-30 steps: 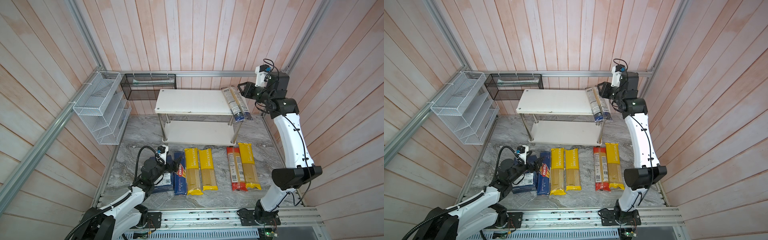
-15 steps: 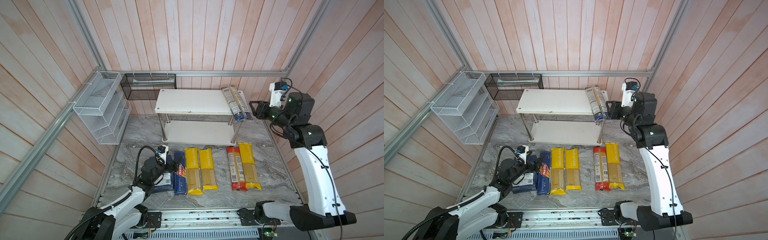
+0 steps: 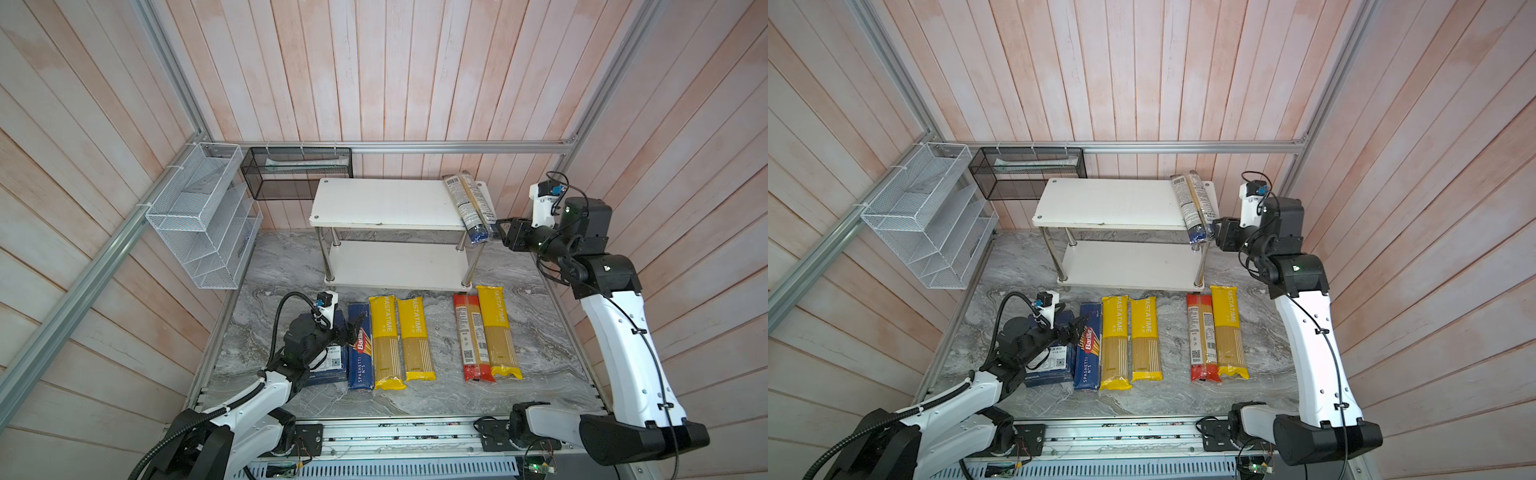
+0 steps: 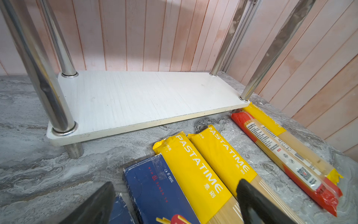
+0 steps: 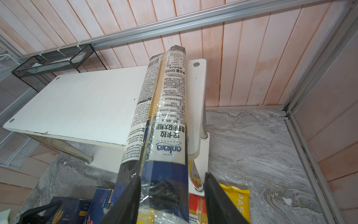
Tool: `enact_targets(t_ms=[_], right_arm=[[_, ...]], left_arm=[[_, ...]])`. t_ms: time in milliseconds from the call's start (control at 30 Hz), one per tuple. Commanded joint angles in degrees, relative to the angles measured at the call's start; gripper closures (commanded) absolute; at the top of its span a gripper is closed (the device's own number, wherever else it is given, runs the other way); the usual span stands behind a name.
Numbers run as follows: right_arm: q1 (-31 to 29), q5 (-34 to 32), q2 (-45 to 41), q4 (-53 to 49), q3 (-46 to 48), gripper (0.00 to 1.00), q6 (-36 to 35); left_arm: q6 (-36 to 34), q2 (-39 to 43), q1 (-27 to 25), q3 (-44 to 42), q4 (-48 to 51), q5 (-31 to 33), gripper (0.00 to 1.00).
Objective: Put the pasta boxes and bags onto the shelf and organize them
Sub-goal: 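Lay the spaghetti bag flat on the top shelf with the right gripper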
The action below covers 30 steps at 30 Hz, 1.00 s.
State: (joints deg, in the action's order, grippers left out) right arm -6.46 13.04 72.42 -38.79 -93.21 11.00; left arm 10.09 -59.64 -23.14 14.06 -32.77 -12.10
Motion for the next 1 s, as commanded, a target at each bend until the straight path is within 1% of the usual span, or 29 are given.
enact_targets(t_ms=[0, 333, 567, 800, 967], right_arm=[[0.2, 3.8, -0.6, 1.7, 1.8, 0.47, -0.4], [0.4, 5.6, -1.7, 3.1, 5.3, 0.47, 0.0], [0.4, 6.5, -3.4, 4.0, 7.3, 0.47, 1.2], [0.4, 8.9, -4.4, 4.6, 8.6, 0.46, 2.6], [0.4, 9.6, -5.8, 6.5, 10.3, 0.46, 4.1]], left_arm=[[-1.0, 0.0, -0.3, 1.2, -0.7, -0.3, 0.00], [-1.0, 0.2, -0.4, 1.2, -0.5, -0.2, 0.00], [-1.0, 0.2, -0.4, 1.2, -0.5, -0.3, 0.00], [-1.0, 0.3, -0.5, 1.3, -0.4, -0.3, 0.00], [-1.0, 0.2, -0.5, 1.4, -0.3, -0.3, 0.00]])
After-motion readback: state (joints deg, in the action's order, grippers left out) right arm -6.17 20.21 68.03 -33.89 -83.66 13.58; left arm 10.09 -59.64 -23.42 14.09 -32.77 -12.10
